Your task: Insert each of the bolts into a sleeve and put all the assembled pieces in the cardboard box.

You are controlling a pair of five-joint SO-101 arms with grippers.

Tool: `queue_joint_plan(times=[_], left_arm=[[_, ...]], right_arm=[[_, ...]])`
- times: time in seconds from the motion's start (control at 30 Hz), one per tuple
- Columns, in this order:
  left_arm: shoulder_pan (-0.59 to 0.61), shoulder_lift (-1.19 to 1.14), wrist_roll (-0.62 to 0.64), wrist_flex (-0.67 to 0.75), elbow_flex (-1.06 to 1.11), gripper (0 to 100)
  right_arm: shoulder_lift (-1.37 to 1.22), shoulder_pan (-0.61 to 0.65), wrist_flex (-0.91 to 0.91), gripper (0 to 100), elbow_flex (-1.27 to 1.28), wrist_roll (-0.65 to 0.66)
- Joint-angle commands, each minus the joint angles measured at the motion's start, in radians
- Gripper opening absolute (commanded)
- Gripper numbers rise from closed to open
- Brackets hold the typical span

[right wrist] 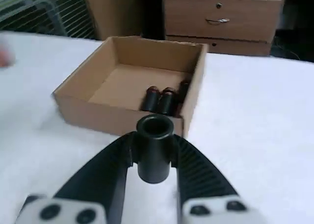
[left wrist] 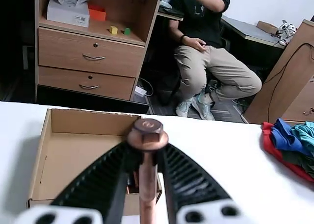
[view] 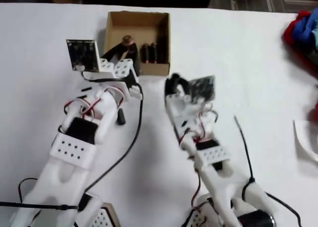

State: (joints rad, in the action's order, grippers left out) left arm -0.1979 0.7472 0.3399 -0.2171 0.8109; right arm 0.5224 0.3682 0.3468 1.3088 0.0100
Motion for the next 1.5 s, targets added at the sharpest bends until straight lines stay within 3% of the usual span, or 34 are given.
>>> queue_joint_plan(times=[0.0,0.3,0.53,0.83,0.97,1.13,1.3,1.47], left_arm=[[-0.020,0.044,0.008,0.048,-0.015,3],[-0.041,0.043,-0.006,0.048,0.058,3],[-0.074,0.041,-0.301,0.048,0.019,3],[-0.080,-0.087,-0.325,0.049,0.001,3],[-0.080,-0.201,-0.206,0.035,-0.068,3],[-0.069,-0.209,0.069,-0.153,-0.197,3],[-0.052,-0.209,0.129,-0.345,-0.337,3],[-0.054,-0.216,0.126,-0.387,-0.335,3]], right_arm=[[0.088,0.021,0.054,2.0,0.041,0.106],[0.139,0.081,0.096,2.0,0.143,-0.052],[0.090,0.142,0.097,2.0,0.143,0.189],[0.079,0.142,0.097,2.0,0.141,0.180],[0.077,0.140,0.099,2.0,0.141,0.169],[0.077,0.139,0.097,2.0,0.141,0.086],[0.077,0.137,0.097,2.0,0.143,0.089],[0.076,0.128,0.097,2.0,0.138,0.089]])
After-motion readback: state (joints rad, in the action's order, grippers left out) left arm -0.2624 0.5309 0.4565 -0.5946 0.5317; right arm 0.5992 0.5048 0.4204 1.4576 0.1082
